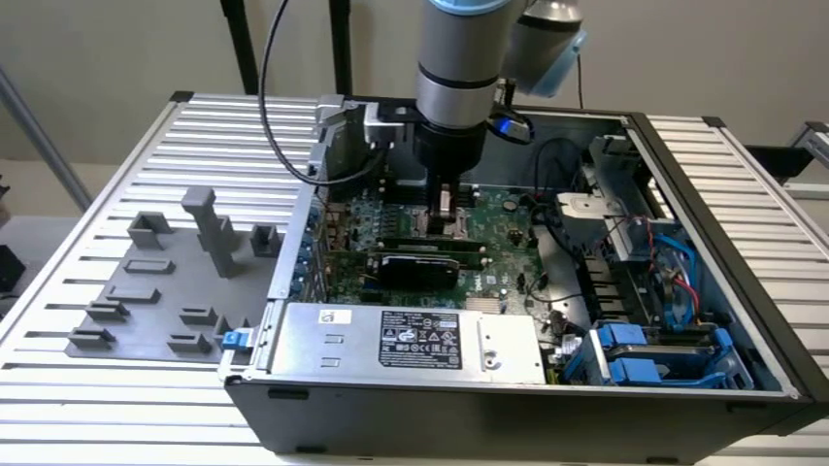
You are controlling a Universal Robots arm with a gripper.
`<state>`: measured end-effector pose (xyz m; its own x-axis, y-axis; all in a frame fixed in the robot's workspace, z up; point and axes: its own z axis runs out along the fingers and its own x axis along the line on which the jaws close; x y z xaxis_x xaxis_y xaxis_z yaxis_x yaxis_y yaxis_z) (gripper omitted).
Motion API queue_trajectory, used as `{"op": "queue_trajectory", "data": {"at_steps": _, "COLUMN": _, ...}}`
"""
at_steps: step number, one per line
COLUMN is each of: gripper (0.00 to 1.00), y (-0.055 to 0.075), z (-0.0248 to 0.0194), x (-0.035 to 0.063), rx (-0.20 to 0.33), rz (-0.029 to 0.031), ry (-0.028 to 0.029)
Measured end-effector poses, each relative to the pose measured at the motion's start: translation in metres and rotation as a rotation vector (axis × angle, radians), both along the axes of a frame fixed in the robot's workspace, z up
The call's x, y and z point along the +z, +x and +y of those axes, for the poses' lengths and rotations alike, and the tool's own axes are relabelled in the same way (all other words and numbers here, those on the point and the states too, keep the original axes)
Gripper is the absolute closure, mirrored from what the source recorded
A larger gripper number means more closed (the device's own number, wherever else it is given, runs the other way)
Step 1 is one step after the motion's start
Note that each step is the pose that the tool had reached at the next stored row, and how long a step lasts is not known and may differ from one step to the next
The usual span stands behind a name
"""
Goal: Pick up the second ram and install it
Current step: 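Press down the second ram until it locks into place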
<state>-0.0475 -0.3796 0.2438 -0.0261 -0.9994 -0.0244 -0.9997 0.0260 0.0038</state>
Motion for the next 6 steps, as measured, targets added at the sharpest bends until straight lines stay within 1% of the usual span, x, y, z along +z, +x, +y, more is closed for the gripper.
{"op": "queue_trajectory", "data": {"at_steps": 6, "gripper": 1.0, "y": 0.0, "z": 0.0, "x": 0.0, "rx": 0.0, "rz": 0.0, "ry": 0.0001}}
